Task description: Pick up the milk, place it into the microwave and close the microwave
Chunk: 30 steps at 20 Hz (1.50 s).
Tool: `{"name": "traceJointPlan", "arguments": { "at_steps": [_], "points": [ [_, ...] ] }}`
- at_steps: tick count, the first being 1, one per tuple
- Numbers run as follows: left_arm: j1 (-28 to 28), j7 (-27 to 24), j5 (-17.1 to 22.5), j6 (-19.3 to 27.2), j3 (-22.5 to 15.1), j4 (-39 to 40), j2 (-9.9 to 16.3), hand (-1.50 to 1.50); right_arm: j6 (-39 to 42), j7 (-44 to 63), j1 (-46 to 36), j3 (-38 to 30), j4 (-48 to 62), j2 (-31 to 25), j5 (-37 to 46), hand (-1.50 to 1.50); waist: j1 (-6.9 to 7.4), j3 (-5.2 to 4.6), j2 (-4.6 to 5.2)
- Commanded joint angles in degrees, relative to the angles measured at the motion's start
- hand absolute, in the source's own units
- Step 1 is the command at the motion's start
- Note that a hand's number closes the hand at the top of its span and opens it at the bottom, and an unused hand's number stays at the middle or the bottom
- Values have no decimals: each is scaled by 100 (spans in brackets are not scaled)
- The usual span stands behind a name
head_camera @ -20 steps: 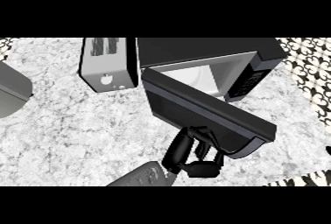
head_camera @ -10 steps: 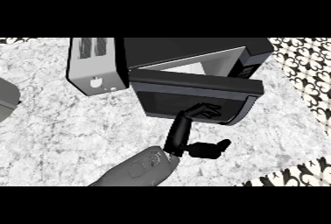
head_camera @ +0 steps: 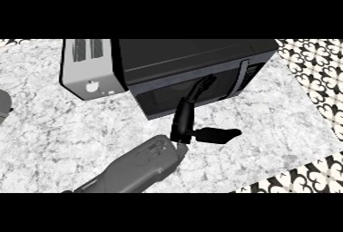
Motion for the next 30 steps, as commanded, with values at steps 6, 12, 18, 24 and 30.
{"name": "traceJointPlan", "arguments": {
  "at_steps": [6,12,18,24,30],
  "points": [
    [-353,-308,505,157,272,287,2,-150,-157,70,-490,-164,105,-252,105,150,-34,16,136],
    [-369,-524,765,136,243,392,0,-150,-152,170,-648,-141,184,-338,90,150,-84,16,141],
    [-532,-686,953,77,266,536,0,-150,-129,197,-841,-115,254,-448,101,150,-116,23,164],
    [-503,-852,1062,-13,127,537,0,-150,450,454,-860,530,854,174,-1309,-150,27,49,283],
    [-627,-993,1221,0,146,626,0,-150,742,589,-980,583,1129,57,-1704,-150,-63,48,253]
  ]
}}
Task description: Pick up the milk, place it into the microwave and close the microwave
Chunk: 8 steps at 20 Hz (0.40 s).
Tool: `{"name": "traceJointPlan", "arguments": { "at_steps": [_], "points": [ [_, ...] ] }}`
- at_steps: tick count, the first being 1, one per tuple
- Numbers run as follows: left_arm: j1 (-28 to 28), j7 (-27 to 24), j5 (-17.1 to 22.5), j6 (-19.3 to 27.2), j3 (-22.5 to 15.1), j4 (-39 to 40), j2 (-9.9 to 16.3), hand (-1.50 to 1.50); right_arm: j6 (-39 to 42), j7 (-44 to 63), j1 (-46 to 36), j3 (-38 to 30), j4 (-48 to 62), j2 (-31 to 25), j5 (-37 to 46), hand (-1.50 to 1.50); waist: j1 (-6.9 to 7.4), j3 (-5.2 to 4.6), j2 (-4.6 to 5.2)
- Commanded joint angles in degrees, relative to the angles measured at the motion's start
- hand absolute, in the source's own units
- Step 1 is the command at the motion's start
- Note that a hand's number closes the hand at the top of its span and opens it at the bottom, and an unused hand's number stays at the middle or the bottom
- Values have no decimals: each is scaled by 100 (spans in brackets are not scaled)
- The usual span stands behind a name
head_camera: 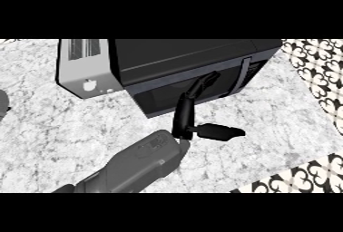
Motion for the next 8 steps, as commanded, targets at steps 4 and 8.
{"name": "traceJointPlan", "arguments": {
  "at_steps": [4,8],
  "points": [
    [-263,-77,287,53,216,443,0,-150,309,170,-208,57,365,-142,-443,-150,-70,-5,70],
    [-276,-173,385,-8,189,492,0,-150,396,239,-415,-58,567,-280,-700,-150,-55,-14,48]
  ]
}}
